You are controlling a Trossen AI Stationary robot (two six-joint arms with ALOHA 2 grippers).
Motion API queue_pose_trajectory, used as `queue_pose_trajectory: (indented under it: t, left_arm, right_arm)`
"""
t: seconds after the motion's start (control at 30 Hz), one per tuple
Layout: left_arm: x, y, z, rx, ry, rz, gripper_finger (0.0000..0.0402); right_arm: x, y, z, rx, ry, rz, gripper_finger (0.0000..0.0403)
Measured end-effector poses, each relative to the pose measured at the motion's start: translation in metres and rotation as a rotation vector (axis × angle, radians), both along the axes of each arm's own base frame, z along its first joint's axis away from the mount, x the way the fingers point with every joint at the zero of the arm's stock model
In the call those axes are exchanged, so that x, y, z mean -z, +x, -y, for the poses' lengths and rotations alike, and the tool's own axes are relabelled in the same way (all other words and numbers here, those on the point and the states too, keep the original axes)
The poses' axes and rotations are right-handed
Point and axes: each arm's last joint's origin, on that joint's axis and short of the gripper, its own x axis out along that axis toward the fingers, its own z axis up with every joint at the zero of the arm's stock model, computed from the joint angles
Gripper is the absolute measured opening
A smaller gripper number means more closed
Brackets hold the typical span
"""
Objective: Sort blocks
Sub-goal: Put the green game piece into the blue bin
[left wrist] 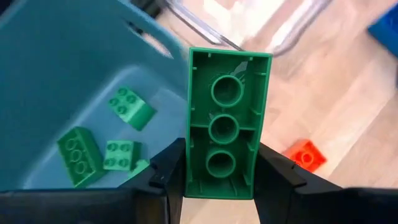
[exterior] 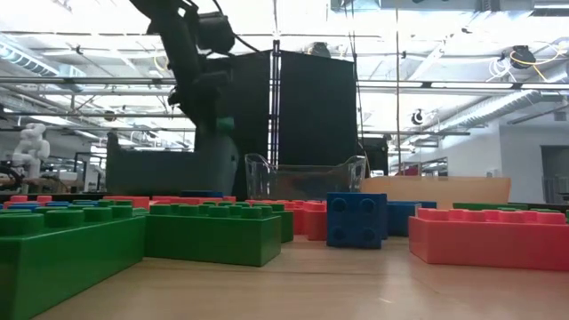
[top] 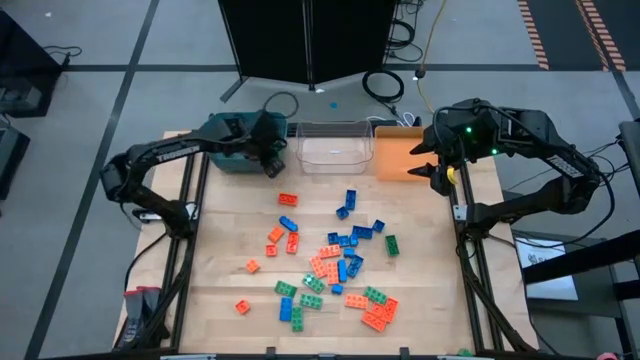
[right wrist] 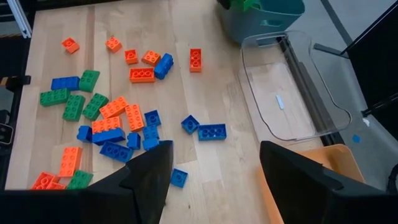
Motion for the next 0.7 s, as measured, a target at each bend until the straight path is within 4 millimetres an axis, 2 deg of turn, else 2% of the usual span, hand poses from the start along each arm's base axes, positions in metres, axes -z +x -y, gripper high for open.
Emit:
queue_pose_trajectory:
  t: [0.13, 0.33, 0.5, 0.7]
  left_arm:
    - [-0.009, -0.006, 0.003, -0.014, 0.011, 0.032, 0.0139]
    - [-0.008, -0.006, 0.000, -0.032, 0.034, 0.017, 0.0139]
    - [-0.007, -0.014, -0.018, -0.157, 0.060, 0.027, 0.0139]
    - [-0.007, -0.036, -0.046, -0.374, 0.069, 0.055, 0.0139]
  right_arm:
    - [-0.001, 0.001, 0.000, 0.000, -0.003, 0.009, 0.0240]
    - [-0.001, 0.001, 0.000, 0.000, -0.005, 0.020, 0.0240]
    - [-0.001, 0.001, 0.000, 0.003, -0.003, 0.020, 0.0240]
    - [-0.001, 0.001, 0.000, 0.008, 0.003, 0.021, 0.0240]
